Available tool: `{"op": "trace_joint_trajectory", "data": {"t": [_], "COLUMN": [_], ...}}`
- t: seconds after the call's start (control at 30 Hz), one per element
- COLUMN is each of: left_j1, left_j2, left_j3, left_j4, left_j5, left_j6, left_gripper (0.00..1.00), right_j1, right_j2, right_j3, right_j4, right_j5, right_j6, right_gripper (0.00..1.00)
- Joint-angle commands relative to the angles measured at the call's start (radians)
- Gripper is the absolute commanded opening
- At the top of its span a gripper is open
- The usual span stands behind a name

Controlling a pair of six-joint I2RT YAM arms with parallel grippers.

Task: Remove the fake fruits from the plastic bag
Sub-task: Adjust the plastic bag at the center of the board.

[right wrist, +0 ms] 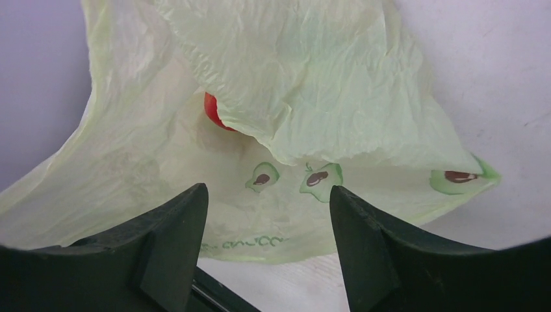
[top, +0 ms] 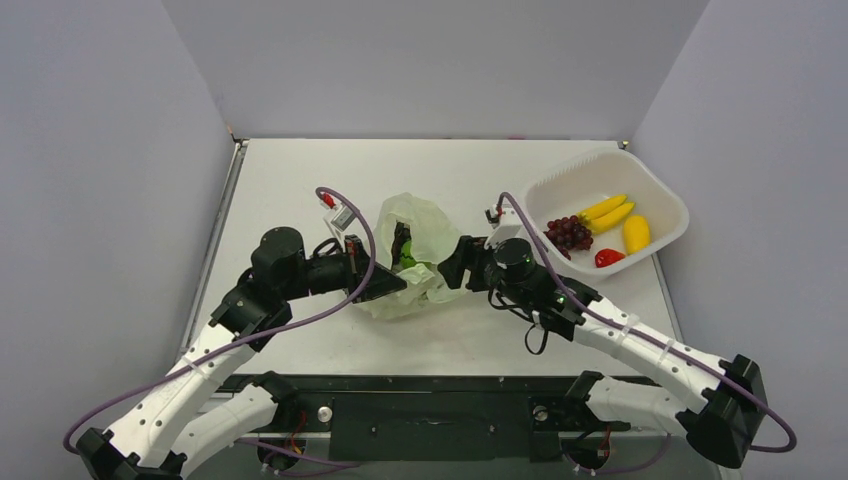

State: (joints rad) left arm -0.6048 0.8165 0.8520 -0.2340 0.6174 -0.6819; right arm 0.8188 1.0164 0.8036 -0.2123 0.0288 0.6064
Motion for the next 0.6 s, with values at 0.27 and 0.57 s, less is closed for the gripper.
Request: {"op": "trace_joint_trajectory", "data": {"t": [0.27, 0.57], "left_j1": [0.006, 0.005], "left_j2": [0.0, -0.026], "left_j3": [-0.009, -0.002], "left_j4": [0.09, -0.036], "left_j5": [0.06, 0.064], "left_j6": [-0.013, 0.052], "left_gripper": [0.0, 0.0], "right_j1": [0.056, -0.048], "right_j2": [0.309, 0.513], "right_j3": [0.061, 0.14], "right_j4": [0.355, 0.694], "right_j5": [0.192, 0.191], "right_j6": [0.46, 0.416], "right_gripper": [0.71, 0.59]}}
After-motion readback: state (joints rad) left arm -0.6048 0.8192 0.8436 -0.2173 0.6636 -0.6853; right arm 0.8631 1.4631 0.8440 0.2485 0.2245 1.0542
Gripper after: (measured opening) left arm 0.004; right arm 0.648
